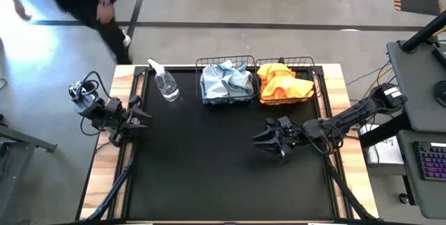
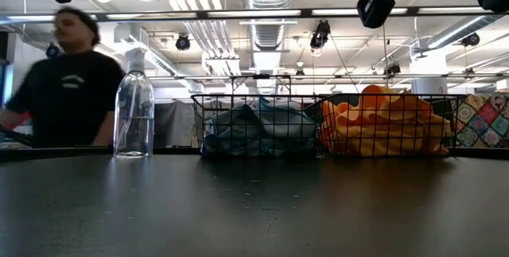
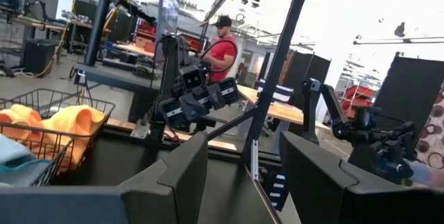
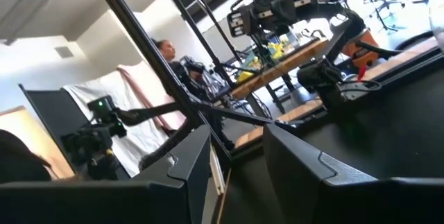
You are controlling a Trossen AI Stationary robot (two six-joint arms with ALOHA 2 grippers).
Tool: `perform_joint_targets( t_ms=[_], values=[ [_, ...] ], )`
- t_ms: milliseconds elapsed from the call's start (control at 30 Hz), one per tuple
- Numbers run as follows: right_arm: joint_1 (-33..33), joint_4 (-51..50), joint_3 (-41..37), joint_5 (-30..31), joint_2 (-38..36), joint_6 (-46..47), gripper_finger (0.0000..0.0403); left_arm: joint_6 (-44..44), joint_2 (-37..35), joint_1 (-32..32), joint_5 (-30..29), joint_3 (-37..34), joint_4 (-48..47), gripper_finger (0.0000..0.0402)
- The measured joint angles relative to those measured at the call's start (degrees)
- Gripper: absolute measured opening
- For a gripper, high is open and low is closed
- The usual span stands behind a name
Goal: Sort microfiber towel by color & place in baskets
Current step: Return to Home Position
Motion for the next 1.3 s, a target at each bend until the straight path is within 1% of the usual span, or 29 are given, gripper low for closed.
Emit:
perform_joint_targets(
  t_ms=[300,367,700,833,1100,1300],
  values=[
    [0.0,0.22,-4.75,0.11,-4.71,1.52,0.0136,-1.25,-1.51,0.0,-0.17,-2.85,0.11,0.0165],
    [0.0,0.46,-6.58,1.01,-6.14,1.92,0.0136,-1.96,-1.83,0.0,-0.17,-3.76,0.13,0.0165],
    [0.0,1.38,-12.77,1.07,-12.78,1.88,0.0127,-3.1,-3.06,0.0,-0.12,-7.43,0.11,0.0165],
    [0.0,1.28,-14.88,1.09,-15.06,1.88,0.0129,-4.83,-3.44,0.0,-0.12,-9.52,0.11,0.0165],
    [0.0,1.3,-17.97,1.09,-17.46,1.9,0.0137,-6.46,-4.28,0.0,-0.12,-13.2,1.96,0.0165],
    [0.0,1.45,-19.61,1.09,-18.55,1.9,0.0131,-6.76,-4.59,0.0,-0.15,-14.49,1.95,0.0165]
  ],
)
